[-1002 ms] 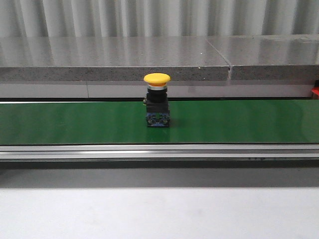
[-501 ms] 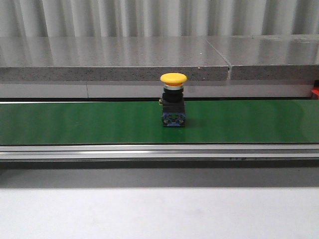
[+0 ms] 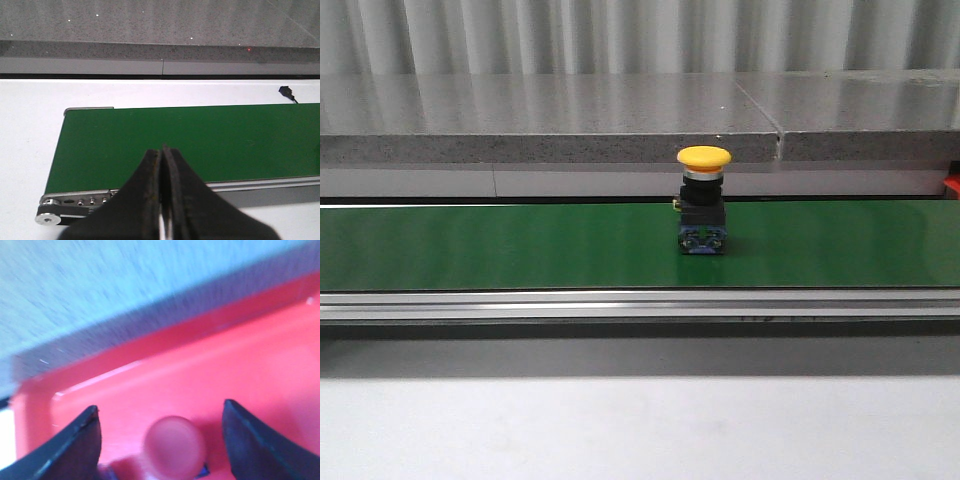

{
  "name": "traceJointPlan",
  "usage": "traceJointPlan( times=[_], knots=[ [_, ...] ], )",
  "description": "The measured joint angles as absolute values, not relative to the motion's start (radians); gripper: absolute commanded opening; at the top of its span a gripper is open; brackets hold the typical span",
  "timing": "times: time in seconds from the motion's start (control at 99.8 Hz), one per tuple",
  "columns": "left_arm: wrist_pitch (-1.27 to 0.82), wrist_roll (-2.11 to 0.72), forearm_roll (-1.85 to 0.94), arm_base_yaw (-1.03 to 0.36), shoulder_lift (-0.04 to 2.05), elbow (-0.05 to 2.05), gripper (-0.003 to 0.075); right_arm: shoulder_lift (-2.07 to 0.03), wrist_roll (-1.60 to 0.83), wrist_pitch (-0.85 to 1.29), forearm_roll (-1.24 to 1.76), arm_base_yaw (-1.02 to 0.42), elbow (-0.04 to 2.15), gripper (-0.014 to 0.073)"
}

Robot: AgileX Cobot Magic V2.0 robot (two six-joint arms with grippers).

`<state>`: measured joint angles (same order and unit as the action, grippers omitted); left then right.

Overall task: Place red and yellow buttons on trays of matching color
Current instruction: 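Move the right gripper back over the belt toward the yellow button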

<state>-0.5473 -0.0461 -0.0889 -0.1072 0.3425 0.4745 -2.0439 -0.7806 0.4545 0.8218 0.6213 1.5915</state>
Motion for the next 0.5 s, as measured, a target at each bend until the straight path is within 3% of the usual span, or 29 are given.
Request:
traceJointPlan(
  times=[0.501],
  knots=[
    [-0.547,-0.046,-0.089,-0.107,0.342,0.475,-0.0021,-1.777,-0.781,0.702,0.828,0.574,1.591,0.0519]
  ],
)
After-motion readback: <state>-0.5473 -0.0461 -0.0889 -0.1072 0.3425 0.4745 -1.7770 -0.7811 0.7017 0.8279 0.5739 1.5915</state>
